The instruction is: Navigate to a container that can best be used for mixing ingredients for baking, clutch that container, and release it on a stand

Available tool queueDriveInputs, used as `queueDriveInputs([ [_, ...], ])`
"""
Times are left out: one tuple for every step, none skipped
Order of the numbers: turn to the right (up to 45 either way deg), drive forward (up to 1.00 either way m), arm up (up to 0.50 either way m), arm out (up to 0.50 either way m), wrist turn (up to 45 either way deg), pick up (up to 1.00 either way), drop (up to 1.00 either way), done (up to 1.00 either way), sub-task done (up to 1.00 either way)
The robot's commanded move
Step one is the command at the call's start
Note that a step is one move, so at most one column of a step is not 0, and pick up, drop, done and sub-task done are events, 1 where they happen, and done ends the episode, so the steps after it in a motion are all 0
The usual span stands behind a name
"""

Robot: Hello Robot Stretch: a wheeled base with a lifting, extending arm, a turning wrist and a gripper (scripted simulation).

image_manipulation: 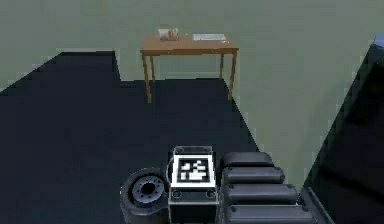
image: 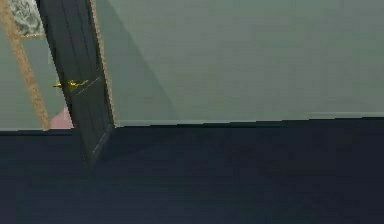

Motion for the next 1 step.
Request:
queueDriveInputs([
  [-45.0,0.00,0.00,0.00,0.0,0.00,0.00,0.00,0.00],
])
